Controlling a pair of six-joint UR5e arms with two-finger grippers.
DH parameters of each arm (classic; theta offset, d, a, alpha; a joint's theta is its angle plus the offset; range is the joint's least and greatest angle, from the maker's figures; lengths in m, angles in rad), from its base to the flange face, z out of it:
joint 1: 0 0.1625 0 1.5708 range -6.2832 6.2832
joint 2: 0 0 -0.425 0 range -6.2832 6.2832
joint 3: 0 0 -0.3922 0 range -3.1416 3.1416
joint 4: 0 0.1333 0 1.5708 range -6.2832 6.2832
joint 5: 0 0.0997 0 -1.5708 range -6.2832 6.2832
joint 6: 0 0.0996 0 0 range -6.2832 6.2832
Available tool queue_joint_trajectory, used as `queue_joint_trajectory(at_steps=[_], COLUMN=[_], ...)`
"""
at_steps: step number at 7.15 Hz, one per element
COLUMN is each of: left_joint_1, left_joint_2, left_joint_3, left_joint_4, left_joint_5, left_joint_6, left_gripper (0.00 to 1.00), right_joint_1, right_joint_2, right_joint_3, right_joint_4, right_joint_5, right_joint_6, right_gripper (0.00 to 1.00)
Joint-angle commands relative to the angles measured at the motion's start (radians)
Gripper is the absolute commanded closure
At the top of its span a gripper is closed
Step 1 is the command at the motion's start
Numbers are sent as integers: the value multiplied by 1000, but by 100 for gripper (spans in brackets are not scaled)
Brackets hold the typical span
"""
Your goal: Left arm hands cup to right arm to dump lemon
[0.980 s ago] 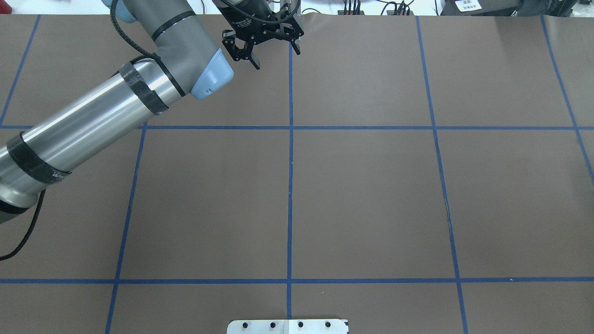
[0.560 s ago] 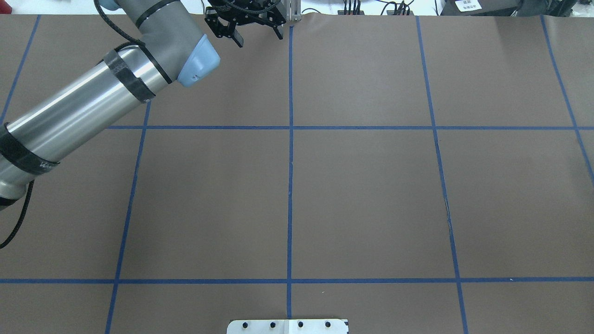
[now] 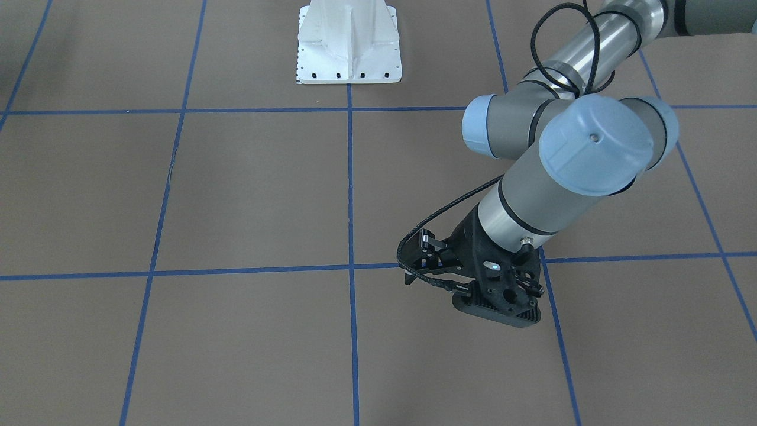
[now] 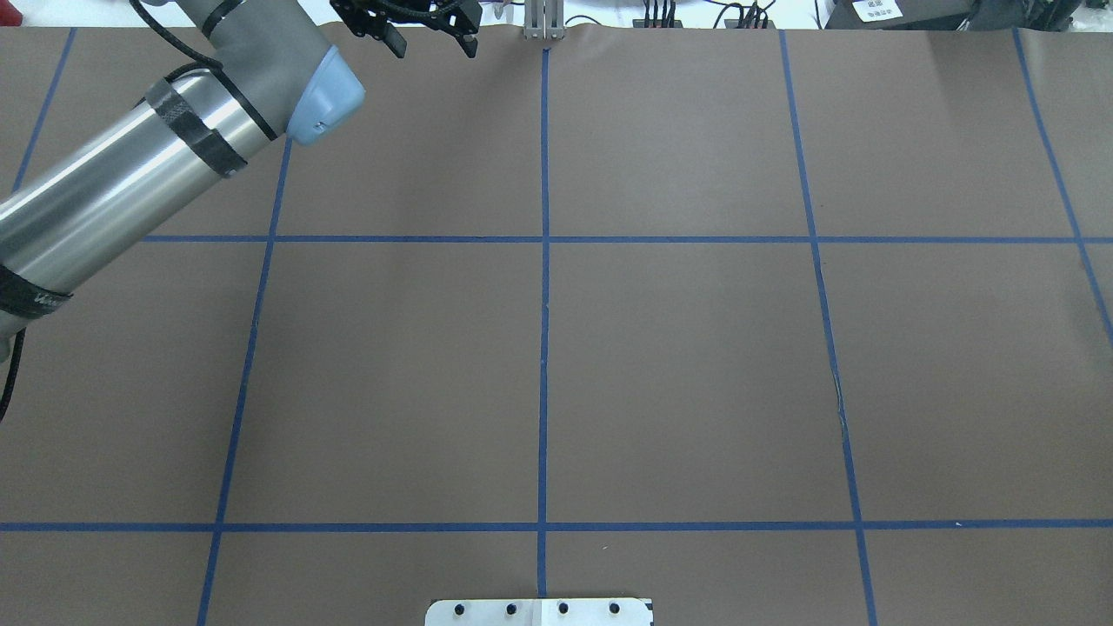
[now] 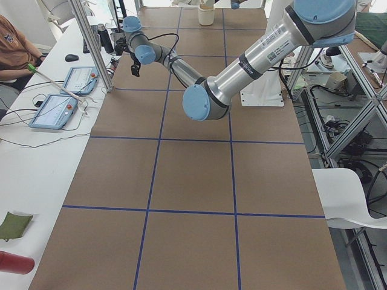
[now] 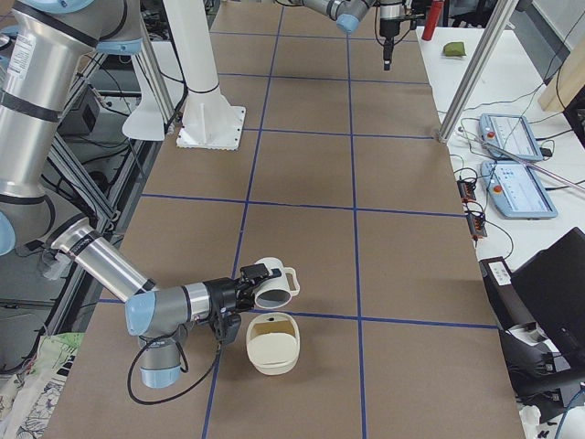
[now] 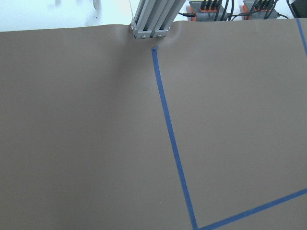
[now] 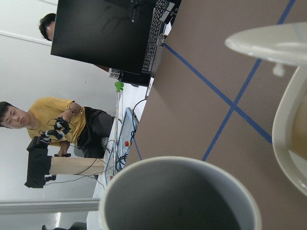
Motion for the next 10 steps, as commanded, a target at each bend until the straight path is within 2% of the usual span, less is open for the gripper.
queue_joint_trajectory(at_steps=[1,6,10], left_joint_1=[-5,-2,1], left_joint_2=[9,9,9], left_joint_3=[-1,-1,-1], left_joint_4=[1,1,27], left_joint_5=[18,19,27], left_joint_6=[46,46,46], left_gripper=[0,0,0], right_joint_1=[0,0,0], right_joint_2=[6,40,51], right_joint_3=[-49,-121,-124], right_joint_4=[44,141,173], right_joint_5=[-32,-133,-144], right_joint_6=[97,381,586], right_gripper=[82,82,82])
